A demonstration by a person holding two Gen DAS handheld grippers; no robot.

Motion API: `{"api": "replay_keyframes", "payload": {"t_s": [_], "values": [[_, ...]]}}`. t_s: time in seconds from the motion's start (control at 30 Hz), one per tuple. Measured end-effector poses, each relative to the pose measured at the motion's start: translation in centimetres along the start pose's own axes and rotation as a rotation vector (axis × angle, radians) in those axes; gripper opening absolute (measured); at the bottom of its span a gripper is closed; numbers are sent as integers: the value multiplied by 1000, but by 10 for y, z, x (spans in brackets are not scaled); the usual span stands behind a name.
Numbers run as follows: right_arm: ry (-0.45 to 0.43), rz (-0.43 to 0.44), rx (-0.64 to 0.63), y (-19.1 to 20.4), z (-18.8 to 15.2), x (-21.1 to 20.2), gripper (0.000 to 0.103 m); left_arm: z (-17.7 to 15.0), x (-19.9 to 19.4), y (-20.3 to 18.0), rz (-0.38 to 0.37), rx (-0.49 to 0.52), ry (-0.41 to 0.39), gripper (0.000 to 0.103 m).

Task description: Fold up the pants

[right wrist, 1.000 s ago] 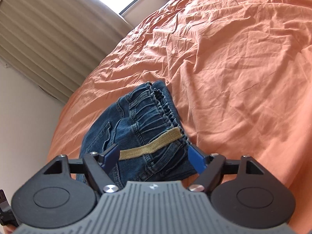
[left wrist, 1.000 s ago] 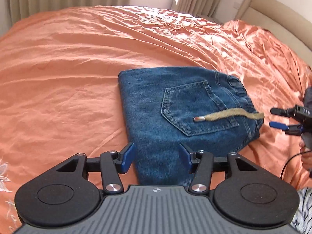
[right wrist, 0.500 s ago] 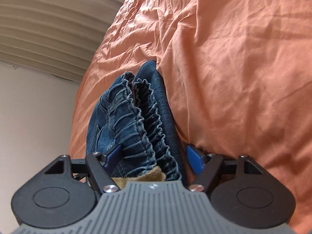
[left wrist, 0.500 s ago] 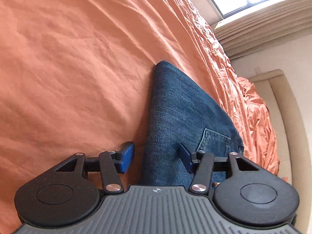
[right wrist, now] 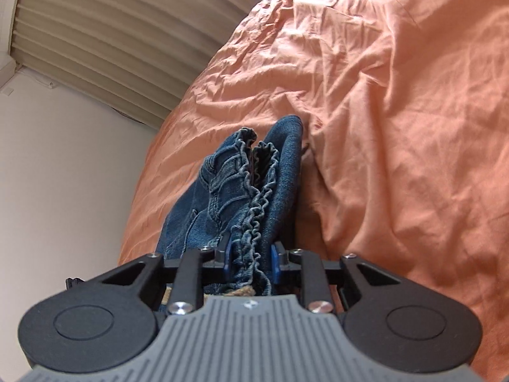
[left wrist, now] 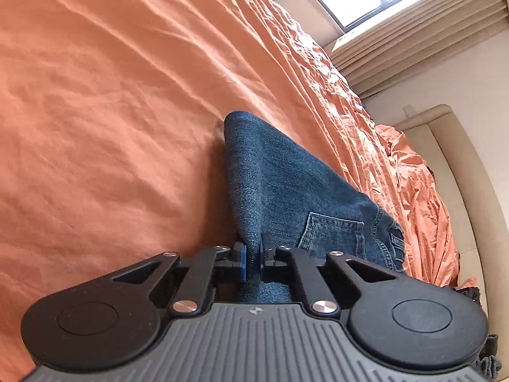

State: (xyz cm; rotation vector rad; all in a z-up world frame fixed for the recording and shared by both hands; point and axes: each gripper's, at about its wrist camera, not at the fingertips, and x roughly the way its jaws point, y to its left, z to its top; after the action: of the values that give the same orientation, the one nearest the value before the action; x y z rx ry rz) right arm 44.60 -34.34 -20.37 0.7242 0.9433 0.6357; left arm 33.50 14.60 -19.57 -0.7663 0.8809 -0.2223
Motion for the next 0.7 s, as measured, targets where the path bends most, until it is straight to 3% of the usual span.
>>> {"api": "replay_keyframes", "payload": {"t_s": [0.17, 0.37, 0.6, 0.7], "values": [[6, -13, -136, 70, -6, -17, 18, -2, -38, -20, 33, 71, -31, 6], [16, 37, -253, 150, -39, -11, 17, 9, -112, -15, 94, 121, -70, 6], [70, 128, -261, 222, -76, 64, 17, 39, -199, 10, 248, 183, -136, 6], [98, 153, -239, 243, -89, 105, 17, 56, -222, 32, 306, 166, -160, 6]]}}
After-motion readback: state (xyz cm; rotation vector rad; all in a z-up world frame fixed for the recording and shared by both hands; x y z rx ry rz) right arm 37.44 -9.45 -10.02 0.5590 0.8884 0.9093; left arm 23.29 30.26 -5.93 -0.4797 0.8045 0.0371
